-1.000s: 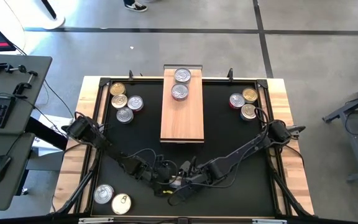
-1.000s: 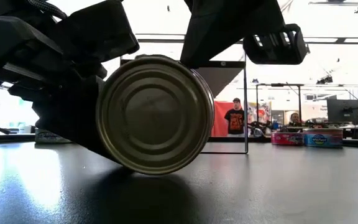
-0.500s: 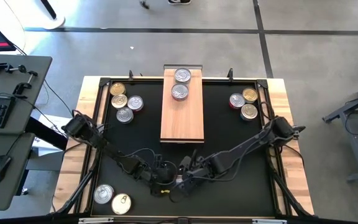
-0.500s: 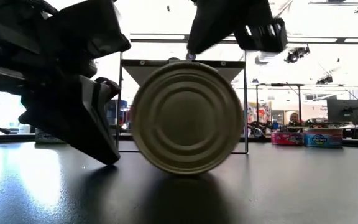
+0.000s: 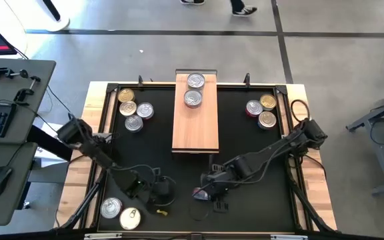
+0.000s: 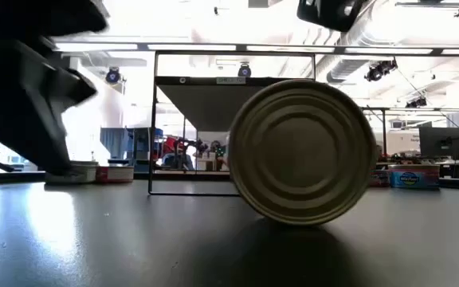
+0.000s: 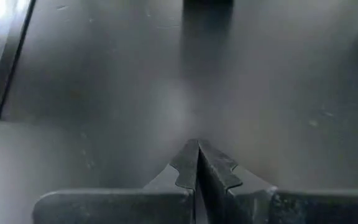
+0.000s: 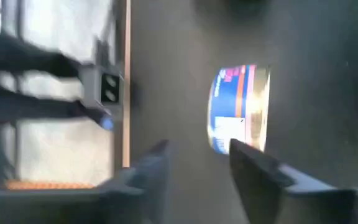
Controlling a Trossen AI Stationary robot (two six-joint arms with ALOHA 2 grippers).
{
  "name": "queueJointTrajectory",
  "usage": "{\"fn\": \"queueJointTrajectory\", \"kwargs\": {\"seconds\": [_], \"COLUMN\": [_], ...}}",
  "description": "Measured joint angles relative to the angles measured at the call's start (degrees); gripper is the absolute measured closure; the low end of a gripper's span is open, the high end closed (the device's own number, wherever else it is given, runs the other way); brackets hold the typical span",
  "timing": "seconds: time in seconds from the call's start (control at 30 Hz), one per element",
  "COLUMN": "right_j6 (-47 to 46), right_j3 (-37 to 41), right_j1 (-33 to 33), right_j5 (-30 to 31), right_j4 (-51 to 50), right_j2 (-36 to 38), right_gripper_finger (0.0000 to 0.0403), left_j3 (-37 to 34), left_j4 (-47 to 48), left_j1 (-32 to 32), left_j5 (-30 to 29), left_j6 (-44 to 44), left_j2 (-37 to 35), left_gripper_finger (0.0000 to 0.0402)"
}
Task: Stack canned seafood by type on shelf
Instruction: Put the blue pink tuna can on the shelf
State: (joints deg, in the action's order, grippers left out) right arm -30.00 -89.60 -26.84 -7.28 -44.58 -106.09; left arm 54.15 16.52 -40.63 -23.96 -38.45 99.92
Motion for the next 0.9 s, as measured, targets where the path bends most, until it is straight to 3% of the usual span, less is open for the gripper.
{"fn": "queueJointTrajectory", "kwargs": {"seconds": [0.17,0.3,0.53,0.9], "right_j6": [9.0,8.7,5.4,1.6], "right_j3": [0.0,0.0,0.0,0.0], "right_j1": [-0.8,-0.1,-0.6,-2.1], "right_j5": [3.7,6.5,7.1,11.4], "right_j4": [0.0,0.2,0.2,0.5], "right_j2": [-2.5,-4.0,-6.1,-11.4], "right_gripper_finger": [0.0120,0.0067,0.0052,0.0052], "left_j3": [0.0,0.0,0.0,0.0], "left_j4": [3.2,4.3,4.8,10.2], "left_j1": [-4.1,-6.5,-9.0,-10.8], "left_j5": [-1.0,-1.3,-2.1,-2.3], "left_j6": [-7.3,-12.0,-16.3,-15.0], "left_j2": [-3.0,-4.7,-7.2,-14.9], "left_gripper_finger": [0.0401,0.0401,0.0402,0.0402]}}
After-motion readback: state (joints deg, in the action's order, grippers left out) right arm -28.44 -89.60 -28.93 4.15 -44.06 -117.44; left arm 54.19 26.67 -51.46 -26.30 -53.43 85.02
